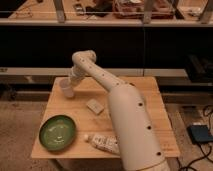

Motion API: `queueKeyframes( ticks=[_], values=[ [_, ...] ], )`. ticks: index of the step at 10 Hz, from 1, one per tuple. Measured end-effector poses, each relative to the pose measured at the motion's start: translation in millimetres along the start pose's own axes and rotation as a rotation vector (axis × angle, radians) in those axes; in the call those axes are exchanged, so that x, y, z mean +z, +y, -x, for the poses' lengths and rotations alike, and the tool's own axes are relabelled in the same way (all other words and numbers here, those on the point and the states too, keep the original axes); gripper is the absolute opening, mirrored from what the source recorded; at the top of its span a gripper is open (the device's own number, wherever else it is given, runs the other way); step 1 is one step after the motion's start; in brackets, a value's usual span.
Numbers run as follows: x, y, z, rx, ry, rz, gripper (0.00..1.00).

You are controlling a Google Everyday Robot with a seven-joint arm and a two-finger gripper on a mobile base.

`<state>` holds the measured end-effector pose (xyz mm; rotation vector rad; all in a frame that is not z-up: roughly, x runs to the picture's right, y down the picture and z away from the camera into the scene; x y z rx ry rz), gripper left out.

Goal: Place the ceramic cup in the ceramic bowl

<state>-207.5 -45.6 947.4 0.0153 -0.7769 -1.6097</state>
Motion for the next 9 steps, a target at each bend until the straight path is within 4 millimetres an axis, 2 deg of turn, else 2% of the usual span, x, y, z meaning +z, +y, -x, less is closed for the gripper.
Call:
queueKeyframes(
  ticks=[2, 4, 5, 8, 9],
  values=[
    [-7.3, -8.9, 1.5, -0.019, -0.009, -0.019, 0.01],
    [-32.0, -15.8, 8.9, -0.068, -0.02, -0.034, 0.0],
    [-65.7, -22.2, 23.0, -0.121, -0.033, -0.06, 0.0],
    [-130.3, -34.5, 67.0, -0.226, -0.085, -0.103, 0.0],
    [-145.4, -32.7, 75.6, -0.256, -0.091, -0.09, 0.0]
  ],
)
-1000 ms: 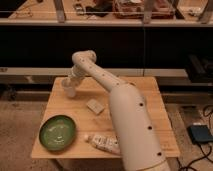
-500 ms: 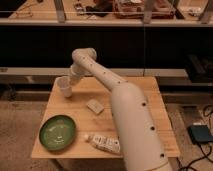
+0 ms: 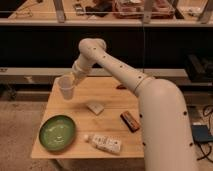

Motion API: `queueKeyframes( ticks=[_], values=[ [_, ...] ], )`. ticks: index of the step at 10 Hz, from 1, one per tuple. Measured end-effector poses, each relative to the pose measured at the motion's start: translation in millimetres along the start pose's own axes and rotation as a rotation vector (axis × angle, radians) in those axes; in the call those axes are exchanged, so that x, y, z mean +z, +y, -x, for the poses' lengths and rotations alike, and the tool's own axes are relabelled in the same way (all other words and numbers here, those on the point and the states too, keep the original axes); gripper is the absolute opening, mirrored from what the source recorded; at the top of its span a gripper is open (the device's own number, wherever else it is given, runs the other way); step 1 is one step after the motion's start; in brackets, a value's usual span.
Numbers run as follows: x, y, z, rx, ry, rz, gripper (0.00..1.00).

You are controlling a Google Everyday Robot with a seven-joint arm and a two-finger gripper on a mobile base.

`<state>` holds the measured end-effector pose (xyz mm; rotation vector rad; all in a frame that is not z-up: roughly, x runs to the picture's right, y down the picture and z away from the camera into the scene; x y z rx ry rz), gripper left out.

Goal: Place the ceramic cup in the ceramic bowl

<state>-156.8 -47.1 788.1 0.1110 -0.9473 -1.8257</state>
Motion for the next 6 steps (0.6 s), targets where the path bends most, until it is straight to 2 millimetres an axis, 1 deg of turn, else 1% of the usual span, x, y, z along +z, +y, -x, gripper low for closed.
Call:
queueKeyframes(
  ticks=[1, 5, 6],
  values=[
    [-5.3, 1.3, 4.1, -0.007, -0.003, 0.007, 0.0],
    [-3.2, -5.3, 3.6, -0.018, -0.003, -0.001, 0.0],
    [3.1, -33.7, 6.8, -0.069, -0.007, -0.032, 0.0]
  ],
)
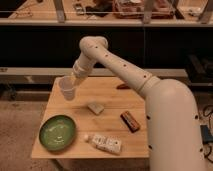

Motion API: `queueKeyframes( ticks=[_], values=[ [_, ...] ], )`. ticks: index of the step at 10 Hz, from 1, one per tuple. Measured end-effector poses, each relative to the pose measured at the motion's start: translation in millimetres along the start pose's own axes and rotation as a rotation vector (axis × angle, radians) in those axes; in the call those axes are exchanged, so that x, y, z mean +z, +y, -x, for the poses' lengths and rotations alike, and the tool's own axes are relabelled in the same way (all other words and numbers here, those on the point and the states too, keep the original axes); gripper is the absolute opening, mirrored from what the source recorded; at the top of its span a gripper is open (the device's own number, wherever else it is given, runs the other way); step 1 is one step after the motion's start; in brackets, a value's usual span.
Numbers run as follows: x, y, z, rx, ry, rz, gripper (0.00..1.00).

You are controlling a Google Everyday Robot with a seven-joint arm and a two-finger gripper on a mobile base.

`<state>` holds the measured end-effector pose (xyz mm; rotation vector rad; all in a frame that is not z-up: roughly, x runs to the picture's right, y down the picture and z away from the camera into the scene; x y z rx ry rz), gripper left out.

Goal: Place the ceramic cup in the ceramic bowl

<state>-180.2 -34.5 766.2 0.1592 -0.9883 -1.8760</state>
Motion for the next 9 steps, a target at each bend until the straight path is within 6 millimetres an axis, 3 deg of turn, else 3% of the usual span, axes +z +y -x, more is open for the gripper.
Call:
queueKeyframes(
  ticks=[3, 4, 6, 8, 9],
  values=[
    [19.6, -80.9, 23.5, -0.16, -0.037, -0.066, 0.0],
    [28.4, -96.6, 33.4, -0.199, -0.058, -0.071, 0.0],
    [59.1, -114.7, 57.5, -0.249, -0.122, -0.06, 0.0],
    [76.1, -113.9, 65.4, -0.238, -0.151, -0.06, 0.01],
    [88.1, -110.6, 71.5, -0.231, -0.174, -0.063, 0.05]
  ],
)
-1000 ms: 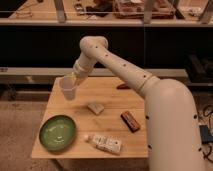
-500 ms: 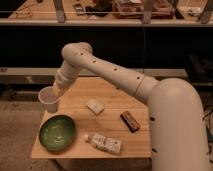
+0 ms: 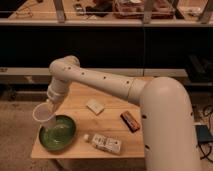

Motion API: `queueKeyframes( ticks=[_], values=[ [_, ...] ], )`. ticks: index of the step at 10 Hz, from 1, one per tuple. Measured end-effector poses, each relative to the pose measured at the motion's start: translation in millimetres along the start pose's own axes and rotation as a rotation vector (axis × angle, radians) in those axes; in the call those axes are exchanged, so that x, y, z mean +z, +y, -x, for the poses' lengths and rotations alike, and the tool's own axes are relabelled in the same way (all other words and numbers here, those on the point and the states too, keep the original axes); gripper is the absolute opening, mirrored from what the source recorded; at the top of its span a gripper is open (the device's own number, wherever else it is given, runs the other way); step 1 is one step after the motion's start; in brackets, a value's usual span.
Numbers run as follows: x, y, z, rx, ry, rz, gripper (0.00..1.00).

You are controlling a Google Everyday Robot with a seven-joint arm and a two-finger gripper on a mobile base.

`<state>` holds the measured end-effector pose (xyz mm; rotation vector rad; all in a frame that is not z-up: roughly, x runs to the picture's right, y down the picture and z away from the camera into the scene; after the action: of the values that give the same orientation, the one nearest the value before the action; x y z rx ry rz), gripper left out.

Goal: Place the ceramic cup in the ceramic bowl

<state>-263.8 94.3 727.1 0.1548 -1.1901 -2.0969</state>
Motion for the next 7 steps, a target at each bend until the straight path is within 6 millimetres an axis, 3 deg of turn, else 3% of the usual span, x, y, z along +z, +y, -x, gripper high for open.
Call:
queueKeyframes(
  ticks=[1, 3, 7],
  values=[
    [20.8, 6.0, 8.5, 0.005, -0.036, -0.003, 0.19],
    [40.3, 16.5, 16.6, 0.009, -0.071, 0.005, 0.37],
    [48.5, 32.1, 15.6, 0.004, -0.07, 0.006, 0.76]
  ],
)
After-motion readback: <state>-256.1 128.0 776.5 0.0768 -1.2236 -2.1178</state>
